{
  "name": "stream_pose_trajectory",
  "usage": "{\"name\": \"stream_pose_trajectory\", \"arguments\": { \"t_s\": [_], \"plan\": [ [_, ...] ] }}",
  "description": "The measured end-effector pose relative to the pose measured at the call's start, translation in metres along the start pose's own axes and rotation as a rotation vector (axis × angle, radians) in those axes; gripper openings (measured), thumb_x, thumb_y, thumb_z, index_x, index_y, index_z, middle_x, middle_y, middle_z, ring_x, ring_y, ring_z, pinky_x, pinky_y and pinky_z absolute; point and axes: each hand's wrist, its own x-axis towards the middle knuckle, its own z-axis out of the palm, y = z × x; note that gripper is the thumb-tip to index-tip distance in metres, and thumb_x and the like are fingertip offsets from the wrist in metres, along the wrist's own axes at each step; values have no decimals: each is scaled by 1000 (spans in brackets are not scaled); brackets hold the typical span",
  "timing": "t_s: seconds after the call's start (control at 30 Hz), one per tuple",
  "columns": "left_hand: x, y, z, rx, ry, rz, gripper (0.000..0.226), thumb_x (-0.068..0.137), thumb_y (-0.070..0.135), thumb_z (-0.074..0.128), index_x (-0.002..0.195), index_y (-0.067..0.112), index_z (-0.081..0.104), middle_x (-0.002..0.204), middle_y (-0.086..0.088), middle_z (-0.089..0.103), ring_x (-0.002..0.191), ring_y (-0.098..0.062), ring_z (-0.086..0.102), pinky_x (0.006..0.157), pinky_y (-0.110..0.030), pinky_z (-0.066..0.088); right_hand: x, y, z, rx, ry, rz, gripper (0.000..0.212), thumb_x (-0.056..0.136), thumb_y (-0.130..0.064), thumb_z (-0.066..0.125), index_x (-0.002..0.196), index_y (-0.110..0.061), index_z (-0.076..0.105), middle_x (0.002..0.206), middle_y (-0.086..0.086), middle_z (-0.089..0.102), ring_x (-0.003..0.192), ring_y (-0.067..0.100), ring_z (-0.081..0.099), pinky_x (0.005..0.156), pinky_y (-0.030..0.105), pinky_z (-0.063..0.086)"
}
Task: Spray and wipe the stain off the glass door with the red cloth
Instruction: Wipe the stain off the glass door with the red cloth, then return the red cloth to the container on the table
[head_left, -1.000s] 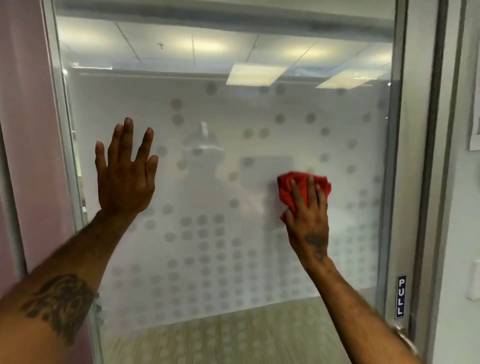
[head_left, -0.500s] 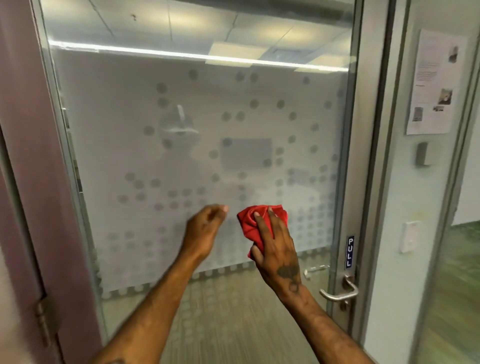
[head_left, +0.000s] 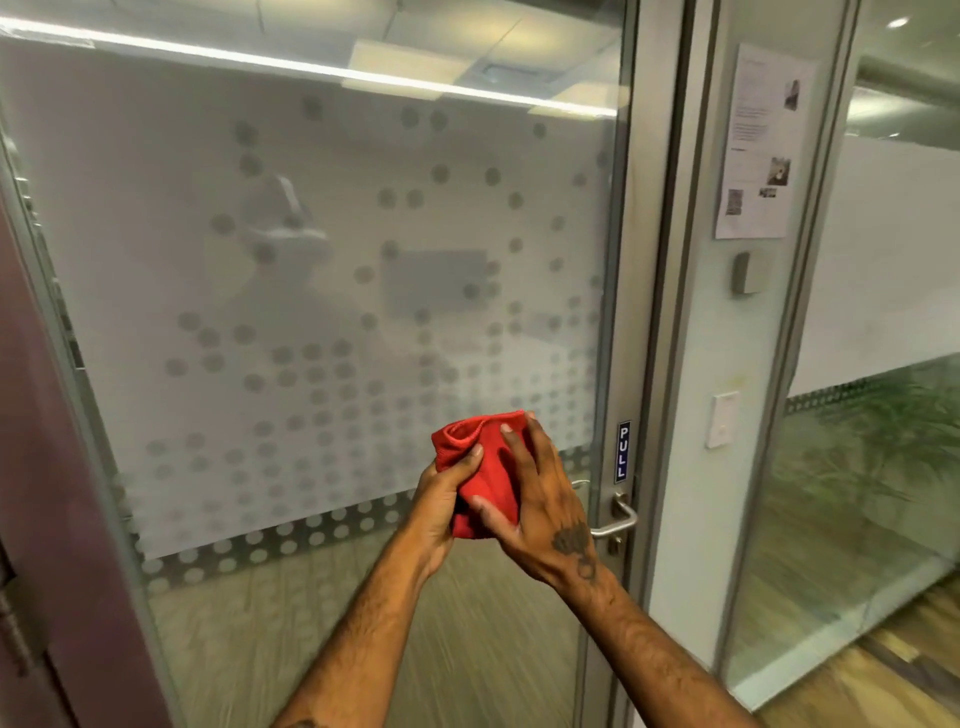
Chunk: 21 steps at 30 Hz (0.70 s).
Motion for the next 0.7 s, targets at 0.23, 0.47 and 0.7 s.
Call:
{"name": "stream_pose_trajectory", "arguments": {
  "t_s": [0.23,0.47,0.7],
  "plan": [
    [-1,-18,16,-4,-58,-74,48,75,31,78,117,11,72,113,-14,77,96,-22,75,85,-38,61,0,32,-22,915,-72,769,51,90,-54,59,125,-17,64,126,5,69,106,7,67,94,27,52],
    [3,-48,30,42,-118,-201,29,80,30,76,103,12,77,105,-13,79,86,-18,78,65,-25,61,-27,45,-44,1091,-101,958,38,87,-23,72,118,-2,68,106,15,76,94,27,74,78,34,61],
    [4,-77,56,280,-169,-252,15,93,38,69,105,31,74,93,11,80,82,-8,74,70,-27,52,-59,67,-74,937,54,1024,31,90,-18,69,115,0,67,112,21,72,94,29,68,93,45,54]
  ]
}}
